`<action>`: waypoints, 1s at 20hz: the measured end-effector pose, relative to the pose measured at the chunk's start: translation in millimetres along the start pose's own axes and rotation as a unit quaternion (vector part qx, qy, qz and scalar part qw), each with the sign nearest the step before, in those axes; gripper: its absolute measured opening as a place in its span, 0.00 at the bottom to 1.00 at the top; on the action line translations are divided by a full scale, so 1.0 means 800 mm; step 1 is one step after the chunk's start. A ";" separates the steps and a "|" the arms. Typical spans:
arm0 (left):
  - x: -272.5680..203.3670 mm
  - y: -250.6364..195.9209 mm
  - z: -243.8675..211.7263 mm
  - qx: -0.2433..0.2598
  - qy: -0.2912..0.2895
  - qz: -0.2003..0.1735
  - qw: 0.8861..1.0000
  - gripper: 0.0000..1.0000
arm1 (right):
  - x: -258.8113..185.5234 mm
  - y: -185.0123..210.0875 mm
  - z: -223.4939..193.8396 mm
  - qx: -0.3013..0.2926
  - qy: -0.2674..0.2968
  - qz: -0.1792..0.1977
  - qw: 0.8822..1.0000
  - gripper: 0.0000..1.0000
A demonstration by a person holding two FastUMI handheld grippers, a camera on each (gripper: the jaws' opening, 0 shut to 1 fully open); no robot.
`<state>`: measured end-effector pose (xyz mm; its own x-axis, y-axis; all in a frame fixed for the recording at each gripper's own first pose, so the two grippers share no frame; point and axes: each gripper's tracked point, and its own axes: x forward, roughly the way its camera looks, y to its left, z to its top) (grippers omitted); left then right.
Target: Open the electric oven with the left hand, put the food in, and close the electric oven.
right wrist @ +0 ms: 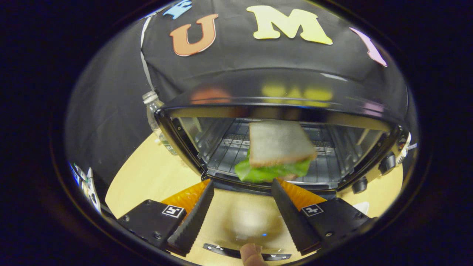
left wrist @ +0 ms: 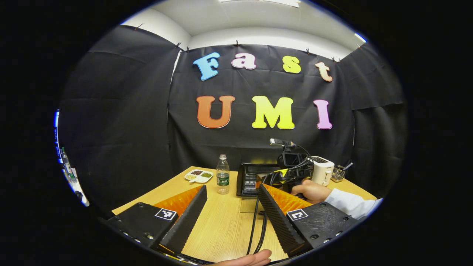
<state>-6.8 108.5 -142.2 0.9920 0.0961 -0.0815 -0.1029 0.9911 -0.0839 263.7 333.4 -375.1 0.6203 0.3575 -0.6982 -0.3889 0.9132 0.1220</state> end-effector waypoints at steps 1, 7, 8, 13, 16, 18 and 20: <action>0.001 -0.001 -0.001 -0.001 0.001 0.000 1.000 0.93 | -0.013 -0.003 0.001 0.004 -0.009 0.006 1.000 1.00; 0.018 -0.003 -0.005 -0.004 0.012 0.009 1.000 0.93 | -0.106 -0.030 0.017 0.015 -0.073 0.018 0.997 1.00; 0.022 -0.003 -0.005 -0.005 0.014 0.009 1.000 0.93 | -0.127 -0.034 0.022 0.012 -0.091 0.018 0.996 1.00; 0.059 -0.022 -0.017 0.003 0.037 0.008 0.999 0.93 | -0.249 -0.060 0.047 -0.003 -0.180 0.019 0.983 0.89; 0.086 -0.046 -0.038 0.021 0.065 -0.008 0.998 0.93 | -0.321 -0.086 0.055 0.011 -0.226 0.006 0.974 0.89; 0.102 -0.064 -0.056 0.021 0.085 -0.018 0.996 0.93 | -0.362 -0.112 0.058 0.028 -0.257 -0.013 0.966 1.00; 0.116 -0.088 -0.075 0.015 0.105 -0.035 0.994 0.93 | -0.393 -0.133 0.057 0.039 -0.282 -0.018 0.958 0.89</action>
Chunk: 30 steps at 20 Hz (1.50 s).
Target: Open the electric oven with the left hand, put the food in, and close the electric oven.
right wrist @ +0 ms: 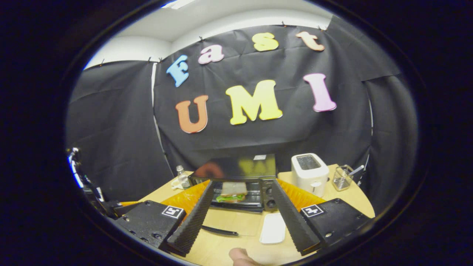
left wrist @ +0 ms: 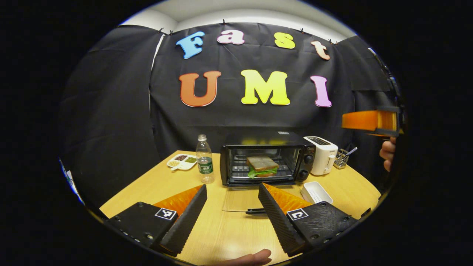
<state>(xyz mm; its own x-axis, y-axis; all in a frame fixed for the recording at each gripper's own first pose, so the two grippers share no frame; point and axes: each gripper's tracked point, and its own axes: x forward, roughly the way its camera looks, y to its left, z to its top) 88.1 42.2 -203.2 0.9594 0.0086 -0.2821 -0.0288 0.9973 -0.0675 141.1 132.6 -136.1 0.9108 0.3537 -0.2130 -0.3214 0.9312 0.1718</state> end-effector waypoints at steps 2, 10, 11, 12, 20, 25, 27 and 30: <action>0.022 -0.020 -0.025 0.004 0.029 -0.014 0.999 0.93 | -0.029 -0.023 0.026 0.000 -0.029 -0.009 1.000 0.90; 0.072 -0.082 -0.145 0.020 0.158 -0.041 0.986 0.93 | -0.110 -0.109 0.055 -0.068 -0.095 -0.089 0.989 1.00; 0.074 -0.089 -0.162 0.020 0.175 -0.045 0.983 0.93 | -0.121 -0.118 0.059 -0.076 -0.095 -0.093 0.988 1.00; 0.077 -0.096 -0.173 0.022 0.185 -0.052 0.981 0.93 | -0.129 -0.127 0.061 -0.081 -0.098 -0.099 0.987 1.00; 0.103 -0.119 -0.207 0.040 0.232 -0.057 0.970 0.94 | -0.137 -0.151 0.055 -0.072 -0.120 -0.087 0.986 0.89; 0.112 -0.116 -0.215 0.044 0.244 -0.050 0.968 0.95 | -0.134 -0.166 0.040 -0.077 -0.112 -0.095 0.986 0.89; 0.113 -0.116 -0.214 0.039 0.245 -0.048 0.968 0.95 | -0.132 -0.170 0.033 -0.073 -0.108 -0.094 0.987 1.00; 0.113 -0.116 -0.211 0.039 0.241 -0.044 0.969 0.95 | -0.129 -0.178 0.027 -0.066 -0.098 -0.096 0.988 1.00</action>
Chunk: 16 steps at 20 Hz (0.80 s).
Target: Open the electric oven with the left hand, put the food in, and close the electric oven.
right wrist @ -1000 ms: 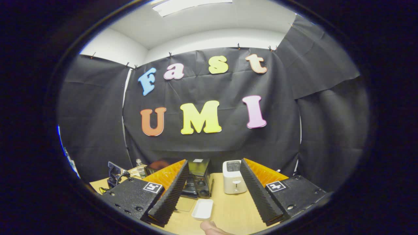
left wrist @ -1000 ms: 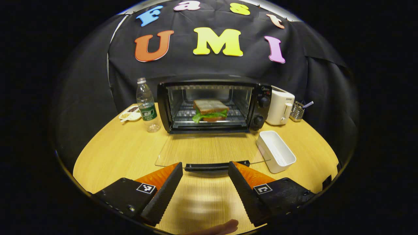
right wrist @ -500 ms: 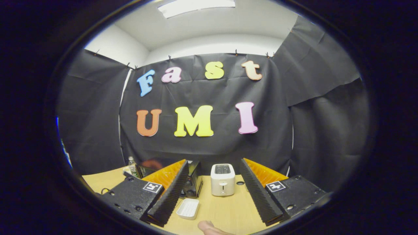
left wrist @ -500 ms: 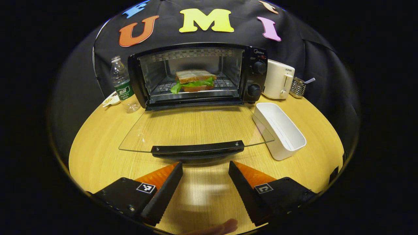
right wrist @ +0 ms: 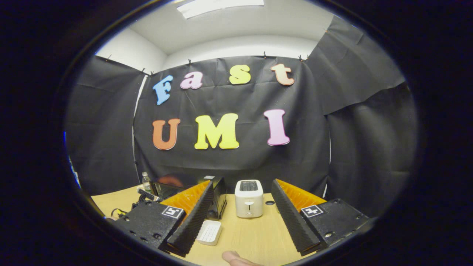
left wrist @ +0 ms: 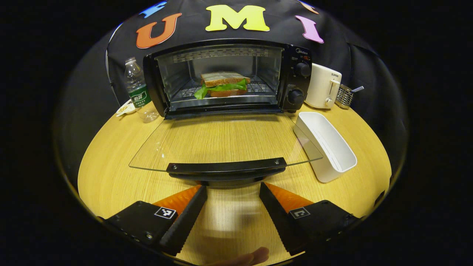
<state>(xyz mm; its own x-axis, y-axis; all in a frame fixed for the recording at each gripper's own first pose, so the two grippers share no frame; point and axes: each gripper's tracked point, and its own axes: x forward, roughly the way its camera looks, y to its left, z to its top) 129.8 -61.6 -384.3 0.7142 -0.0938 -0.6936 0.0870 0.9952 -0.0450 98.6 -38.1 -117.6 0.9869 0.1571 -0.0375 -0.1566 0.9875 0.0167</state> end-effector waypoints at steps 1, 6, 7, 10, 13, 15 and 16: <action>-0.002 0.000 0.002 0.001 -0.004 0.001 1.000 0.95 | 0.002 -0.002 -0.002 0.002 0.003 -0.001 1.000 1.00; -0.008 0.003 0.019 -0.008 -0.020 0.003 1.000 0.95 | 0.005 -0.005 -0.008 0.005 0.009 -0.003 1.000 1.00; -0.009 0.002 0.023 -0.009 -0.023 0.002 1.000 1.00 | 0.006 -0.006 -0.010 0.004 0.010 -0.004 1.000 1.00; -0.011 0.005 0.038 -0.012 -0.037 0.002 0.999 0.95 | 0.004 -0.007 -0.014 -0.001 0.016 -0.007 1.000 1.00; -0.011 0.012 0.059 -0.009 -0.052 0.010 0.999 0.95 | 0.005 -0.009 -0.019 -0.002 0.022 -0.011 1.000 1.00; -0.012 0.015 0.081 -0.007 -0.069 0.011 0.998 0.95 | 0.004 -0.011 -0.022 -0.005 0.027 -0.015 1.000 1.00; -0.012 0.016 0.093 -0.006 -0.079 0.012 0.997 0.95 | 0.002 -0.014 -0.023 -0.007 0.028 -0.019 0.999 1.00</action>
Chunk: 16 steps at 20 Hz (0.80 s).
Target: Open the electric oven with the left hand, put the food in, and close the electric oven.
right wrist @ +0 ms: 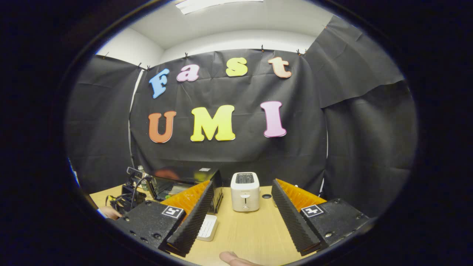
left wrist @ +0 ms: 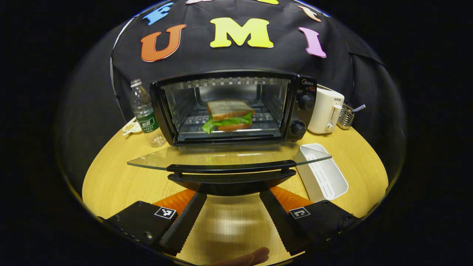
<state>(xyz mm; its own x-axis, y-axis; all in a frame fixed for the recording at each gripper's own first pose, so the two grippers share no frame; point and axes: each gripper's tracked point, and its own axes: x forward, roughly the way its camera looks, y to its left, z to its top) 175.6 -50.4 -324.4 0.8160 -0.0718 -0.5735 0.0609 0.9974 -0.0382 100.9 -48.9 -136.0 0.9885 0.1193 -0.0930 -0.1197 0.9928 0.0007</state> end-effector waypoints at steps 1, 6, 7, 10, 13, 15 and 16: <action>0.003 0.002 0.014 0.000 -0.010 0.000 1.000 0.95 | -0.002 -0.004 -0.001 -0.002 0.001 -0.005 1.000 1.00; 0.018 0.003 0.080 -0.012 -0.059 -0.005 0.998 0.95 | -0.017 -0.023 -0.006 -0.003 0.006 -0.029 1.000 1.00; 0.024 -0.001 0.090 -0.011 -0.067 -0.016 0.998 0.95 | -0.021 -0.022 -0.006 0.000 0.006 -0.031 0.999 1.00; 0.042 0.004 0.129 0.004 -0.100 -0.011 0.995 0.95 | -0.035 -0.019 -0.003 0.013 0.004 -0.026 1.000 1.00; 0.037 0.017 0.149 0.012 -0.131 0.017 0.991 0.95 | -0.048 -0.022 0.002 0.006 0.001 -0.033 0.999 0.89; 0.014 0.012 0.158 0.007 -0.143 0.009 0.990 0.95 | -0.061 -0.020 0.009 0.001 -0.006 -0.035 0.999 1.00; -0.001 0.010 0.165 0.006 -0.156 0.005 0.988 0.95 | -0.065 -0.018 0.012 -0.001 -0.007 -0.035 0.999 0.89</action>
<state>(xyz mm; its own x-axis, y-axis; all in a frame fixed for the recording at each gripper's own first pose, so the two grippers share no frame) 251.3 -43.0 -216.0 0.9540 -0.0621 -0.2933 0.0577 0.9981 -0.0237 51.7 -69.3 -121.8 0.9956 0.0496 -0.0789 -0.0503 0.9987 -0.0066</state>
